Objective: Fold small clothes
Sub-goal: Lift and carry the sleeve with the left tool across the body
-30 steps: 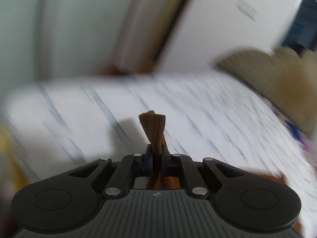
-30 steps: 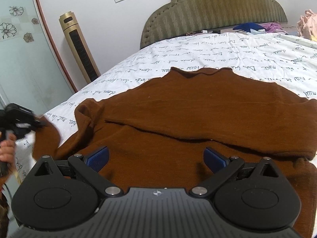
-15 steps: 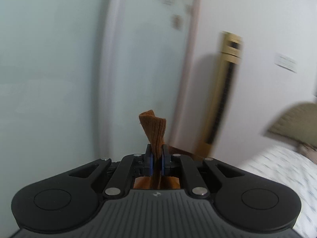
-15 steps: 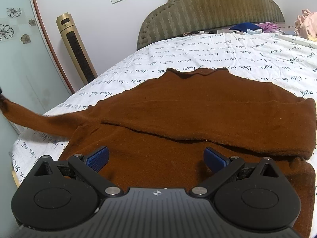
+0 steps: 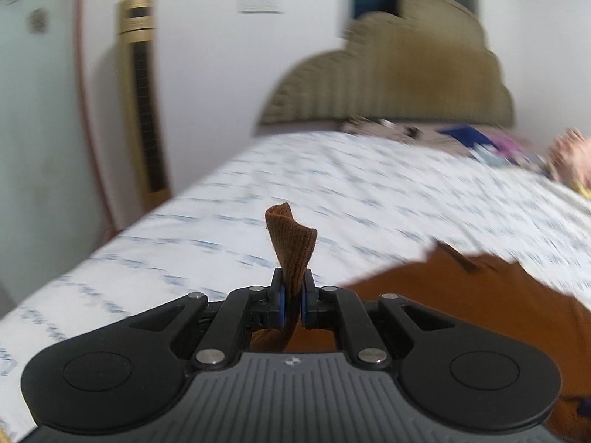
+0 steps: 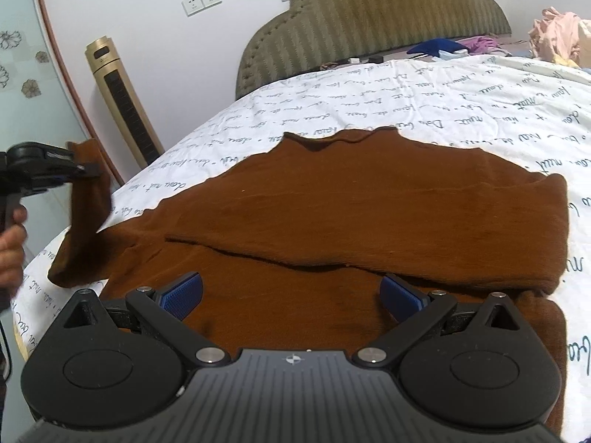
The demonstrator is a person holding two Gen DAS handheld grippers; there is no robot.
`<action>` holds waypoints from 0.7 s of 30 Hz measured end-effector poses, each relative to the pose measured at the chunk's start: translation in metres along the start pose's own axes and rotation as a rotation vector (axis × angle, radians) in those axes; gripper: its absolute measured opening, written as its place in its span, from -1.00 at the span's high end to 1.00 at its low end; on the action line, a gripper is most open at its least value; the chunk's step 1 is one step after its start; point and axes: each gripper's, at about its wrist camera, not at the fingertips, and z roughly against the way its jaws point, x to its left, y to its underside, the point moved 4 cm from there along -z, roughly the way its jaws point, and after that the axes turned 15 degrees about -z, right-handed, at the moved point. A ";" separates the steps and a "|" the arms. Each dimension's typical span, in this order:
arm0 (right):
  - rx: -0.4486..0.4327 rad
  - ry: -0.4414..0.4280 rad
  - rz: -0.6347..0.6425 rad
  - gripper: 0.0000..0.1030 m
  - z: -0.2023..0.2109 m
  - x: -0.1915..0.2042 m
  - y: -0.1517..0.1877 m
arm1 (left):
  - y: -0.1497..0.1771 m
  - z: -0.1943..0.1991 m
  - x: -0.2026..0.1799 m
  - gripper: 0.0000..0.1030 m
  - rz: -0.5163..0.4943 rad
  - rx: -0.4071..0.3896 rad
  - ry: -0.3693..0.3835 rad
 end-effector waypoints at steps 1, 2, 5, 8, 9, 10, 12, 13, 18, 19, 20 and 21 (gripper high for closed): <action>-0.002 0.002 -0.004 -0.96 0.000 -0.002 0.000 | 0.002 -0.004 -0.015 0.85 -0.015 0.004 0.014; -0.004 0.004 -0.007 -0.96 0.001 -0.004 -0.001 | 0.002 -0.007 -0.024 0.85 -0.025 0.009 0.026; -0.006 0.012 -0.023 -0.96 0.001 -0.011 -0.002 | 0.003 -0.013 -0.052 0.85 -0.045 0.028 0.055; -0.012 0.018 -0.038 -0.96 0.002 -0.017 -0.003 | 0.007 -0.010 -0.071 0.85 -0.071 0.036 0.070; -0.015 0.019 -0.041 -0.96 0.002 -0.019 -0.003 | 0.006 -0.009 -0.074 0.85 -0.082 0.037 0.073; -0.018 0.020 -0.044 -0.96 0.003 -0.020 -0.004 | 0.006 -0.008 -0.079 0.85 -0.092 0.038 0.076; -0.025 0.023 -0.050 -0.96 0.004 -0.023 -0.005 | 0.006 -0.004 -0.087 0.85 -0.108 0.041 0.082; -0.030 0.025 -0.052 -0.96 0.005 -0.025 -0.006 | 0.005 -0.005 -0.091 0.85 -0.114 0.046 0.088; -0.071 0.057 -0.018 -0.94 0.009 -0.029 -0.011 | -0.002 -0.010 -0.109 0.85 -0.133 0.061 0.116; -0.084 0.078 0.004 -0.94 0.009 -0.029 -0.012 | -0.003 -0.010 -0.112 0.85 -0.139 0.059 0.119; -0.099 0.103 0.029 -0.95 0.010 -0.029 -0.012 | -0.005 -0.009 -0.116 0.85 -0.146 0.055 0.122; -0.112 0.128 0.052 -0.95 0.011 -0.029 -0.013 | -0.007 -0.008 -0.120 0.85 -0.154 0.050 0.125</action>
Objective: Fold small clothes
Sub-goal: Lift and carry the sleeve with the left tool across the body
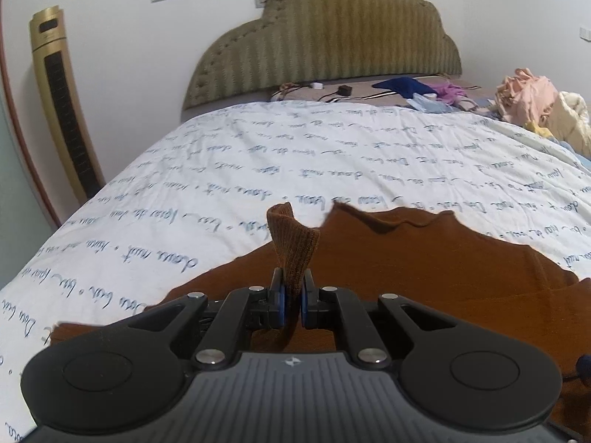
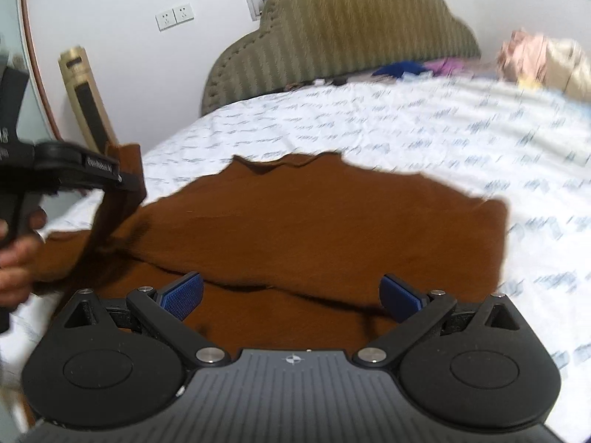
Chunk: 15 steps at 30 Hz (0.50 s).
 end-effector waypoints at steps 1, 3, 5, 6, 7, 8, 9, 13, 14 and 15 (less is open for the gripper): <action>-0.012 0.023 0.021 -0.95 0.000 0.000 0.000 | -0.003 0.001 -0.004 0.85 -0.010 -0.005 0.001; -0.025 0.049 0.044 -0.95 0.001 -0.002 0.000 | -0.009 0.000 -0.013 0.85 -0.029 -0.013 0.003; -0.025 0.054 0.042 -0.95 0.001 -0.006 0.000 | -0.015 -0.002 -0.020 0.85 -0.040 -0.017 0.007; -0.023 0.054 0.037 -0.95 0.001 -0.009 0.000 | -0.019 -0.004 -0.024 0.85 -0.045 -0.018 0.010; -0.021 0.055 0.033 -0.96 0.002 -0.011 0.000 | -0.022 -0.005 -0.028 0.85 -0.047 -0.019 0.012; -0.021 0.059 0.029 -0.96 0.002 -0.013 0.000 | -0.026 -0.006 -0.031 0.85 -0.049 -0.020 0.014; -0.021 0.062 0.027 -0.96 0.003 -0.014 0.000 | -0.029 -0.006 -0.035 0.85 -0.050 -0.020 0.015; -0.025 0.075 0.018 -0.96 0.006 -0.020 0.001 | -0.046 -0.004 -0.051 0.85 -0.067 -0.043 0.028; -0.027 0.078 0.017 -0.96 0.006 -0.022 0.001 | -0.050 -0.003 -0.056 0.85 -0.072 -0.049 0.033; -0.028 0.081 0.016 -0.96 0.007 -0.023 0.001 | -0.055 -0.003 -0.062 0.85 -0.078 -0.055 0.041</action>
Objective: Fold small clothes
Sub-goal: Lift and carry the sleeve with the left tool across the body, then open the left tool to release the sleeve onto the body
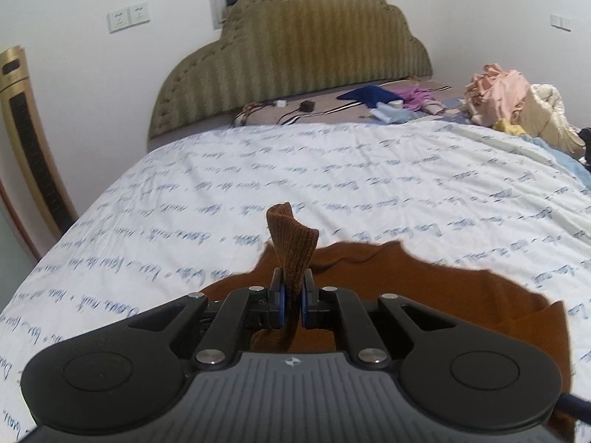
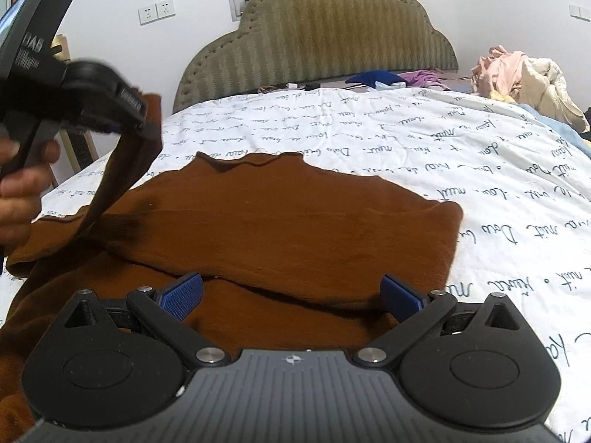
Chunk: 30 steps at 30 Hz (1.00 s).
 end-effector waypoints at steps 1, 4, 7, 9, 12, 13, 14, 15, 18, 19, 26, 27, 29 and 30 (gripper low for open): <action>-0.001 0.003 -0.001 -0.96 0.000 -0.001 0.000 | -0.005 0.000 -0.006 0.85 -0.006 -0.005 0.012; -0.001 0.007 -0.004 -0.96 0.001 -0.005 0.001 | -0.016 0.001 -0.025 0.85 -0.028 -0.016 0.048; 0.002 0.011 -0.004 -0.96 0.000 -0.008 0.003 | -0.025 0.003 -0.047 0.85 -0.057 -0.025 0.077; 0.004 0.011 -0.006 -0.96 0.000 -0.010 0.004 | -0.030 0.004 -0.062 0.85 -0.083 -0.034 0.097; 0.005 0.013 -0.008 -0.96 0.001 -0.011 0.005 | -0.034 0.005 -0.080 0.85 -0.119 -0.047 0.122; 0.005 0.013 -0.009 -0.96 0.001 -0.012 0.005 | -0.035 0.005 -0.086 0.85 -0.125 -0.046 0.131; 0.004 0.014 -0.009 -0.96 0.001 -0.012 0.006 | -0.036 0.005 -0.091 0.85 -0.128 -0.045 0.144; 0.005 0.014 -0.009 -0.96 0.001 -0.013 0.006 | -0.038 0.006 -0.096 0.85 -0.130 -0.043 0.158; 0.007 0.014 -0.013 -0.96 0.001 -0.014 0.007 | -0.041 0.006 -0.108 0.85 -0.140 -0.046 0.187; 0.008 0.014 -0.013 -0.96 0.001 -0.014 0.007 | -0.042 0.007 -0.112 0.85 -0.145 -0.050 0.197; 0.011 0.018 -0.020 -0.96 0.001 -0.019 0.010 | -0.038 -0.010 -0.132 0.84 -0.151 -0.006 0.273; 0.011 0.020 -0.022 -0.96 0.001 -0.020 0.010 | -0.036 -0.013 -0.133 0.84 -0.149 0.008 0.276; 0.011 0.024 -0.026 -0.96 0.001 -0.023 0.010 | -0.031 -0.017 -0.134 0.84 -0.152 0.031 0.276; 0.011 0.027 -0.029 -0.96 0.001 -0.024 0.010 | -0.029 -0.019 -0.135 0.84 -0.156 0.040 0.274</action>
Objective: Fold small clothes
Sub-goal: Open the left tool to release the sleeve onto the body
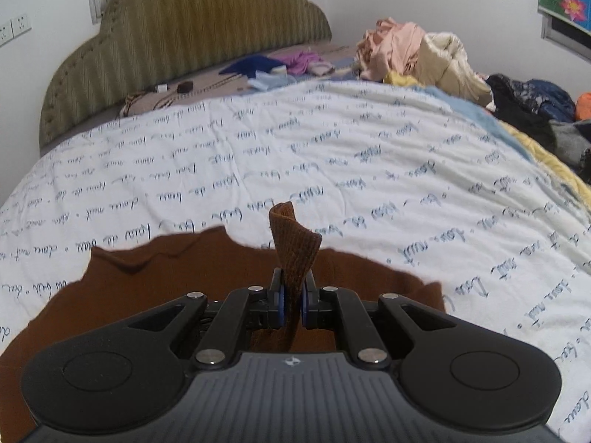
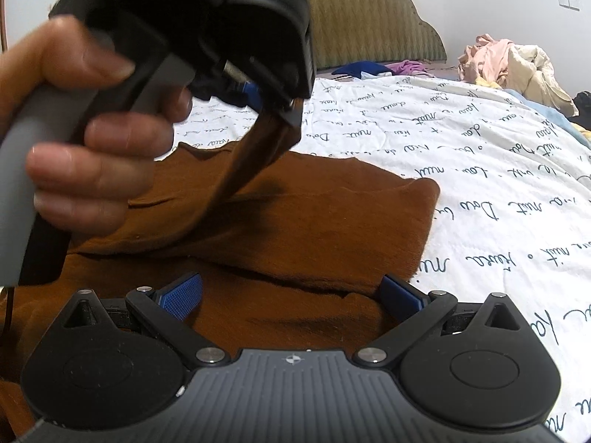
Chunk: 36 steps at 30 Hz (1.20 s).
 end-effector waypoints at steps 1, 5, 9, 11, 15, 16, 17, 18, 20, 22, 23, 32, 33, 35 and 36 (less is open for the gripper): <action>0.001 0.002 -0.002 -0.96 0.000 -0.001 0.000 | 0.001 -0.002 -0.001 0.84 -0.003 0.007 -0.002; 0.002 0.004 -0.007 -0.96 0.002 -0.003 0.001 | 0.005 -0.008 -0.003 0.80 0.002 0.034 0.014; 0.003 0.006 -0.008 -0.97 0.003 -0.005 0.002 | 0.008 -0.014 -0.002 0.78 0.025 0.054 0.026; 0.005 0.008 -0.010 -0.97 0.003 -0.006 0.002 | 0.010 -0.015 -0.002 0.78 0.026 0.063 0.026; 0.008 0.009 -0.017 -0.97 0.004 -0.008 0.004 | 0.013 -0.017 -0.004 0.77 0.016 0.069 0.016; 0.008 0.009 -0.017 -0.97 0.004 -0.008 0.004 | 0.014 -0.016 -0.005 0.77 0.017 0.070 0.013; 0.008 0.010 -0.017 -0.97 0.004 -0.009 0.004 | 0.014 -0.017 -0.005 0.77 0.017 0.073 0.012; 0.008 0.010 -0.016 -0.97 0.004 -0.008 0.004 | 0.015 -0.017 -0.005 0.77 0.017 0.077 0.014; 0.009 0.011 -0.014 -0.97 0.004 -0.009 0.004 | 0.016 -0.018 -0.006 0.77 0.014 0.084 0.016; 0.009 0.012 -0.012 -0.97 0.004 -0.008 0.004 | 0.018 -0.018 -0.005 0.76 0.012 0.087 0.014; 0.010 0.013 -0.012 -0.97 0.004 -0.008 0.004 | 0.018 -0.018 -0.005 0.76 0.012 0.088 0.013; 0.018 0.017 -0.001 -0.97 0.004 -0.007 0.005 | 0.021 -0.009 0.001 -0.69 0.027 0.044 0.003; 0.018 0.018 0.000 -0.97 0.004 -0.007 0.005 | 0.020 -0.005 0.000 -0.69 0.017 0.028 -0.009; 0.018 0.019 0.002 -0.97 0.004 -0.007 0.005 | 0.018 0.001 0.000 -0.69 0.000 0.014 -0.023; 0.018 0.020 0.003 -0.97 0.004 -0.007 0.005 | 0.017 0.004 0.002 -0.69 0.005 0.007 -0.024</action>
